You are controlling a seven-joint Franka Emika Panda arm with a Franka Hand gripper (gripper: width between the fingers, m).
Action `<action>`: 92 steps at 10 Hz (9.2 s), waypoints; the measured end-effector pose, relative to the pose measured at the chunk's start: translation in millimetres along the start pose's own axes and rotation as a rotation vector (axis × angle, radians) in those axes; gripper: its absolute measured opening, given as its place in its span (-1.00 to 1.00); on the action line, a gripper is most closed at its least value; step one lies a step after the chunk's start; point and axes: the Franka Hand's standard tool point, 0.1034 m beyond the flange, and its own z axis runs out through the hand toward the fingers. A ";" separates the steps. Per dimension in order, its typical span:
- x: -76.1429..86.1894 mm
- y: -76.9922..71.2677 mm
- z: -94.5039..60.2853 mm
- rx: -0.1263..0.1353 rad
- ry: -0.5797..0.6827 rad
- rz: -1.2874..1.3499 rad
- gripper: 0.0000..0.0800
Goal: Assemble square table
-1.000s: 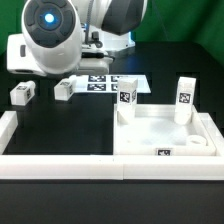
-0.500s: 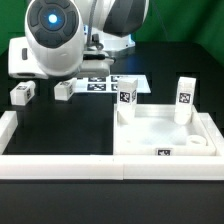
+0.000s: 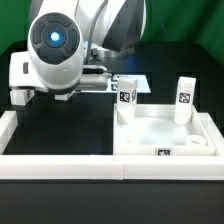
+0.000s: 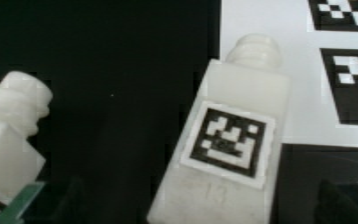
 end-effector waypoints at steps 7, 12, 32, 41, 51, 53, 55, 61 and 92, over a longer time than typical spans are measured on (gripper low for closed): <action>-7.2 -4.1 22.0 0.004 -0.036 -0.001 0.62; -3.5 -6.8 16.7 -0.002 -0.025 -0.007 0.31; -43.1 -24.8 -110.6 -0.006 0.243 -0.071 -0.28; -22.9 -18.7 -185.0 -0.025 0.769 -0.070 -0.28; 16.0 -55.5 -258.6 -0.085 0.807 -0.141 -0.28; 17.2 -57.2 -258.1 -0.086 0.806 -0.146 -0.28; 17.5 -57.5 -257.7 -0.086 0.805 -0.147 -0.28; 57.4 -128.7 -300.9 -0.021 0.849 -0.052 -0.28; 55.1 -198.1 -282.0 0.059 1.427 0.035 -0.28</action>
Offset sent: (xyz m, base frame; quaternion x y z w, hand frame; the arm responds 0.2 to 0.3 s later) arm -0.0198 0.0038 -0.0155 -0.0136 -0.0357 0.0240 0.9990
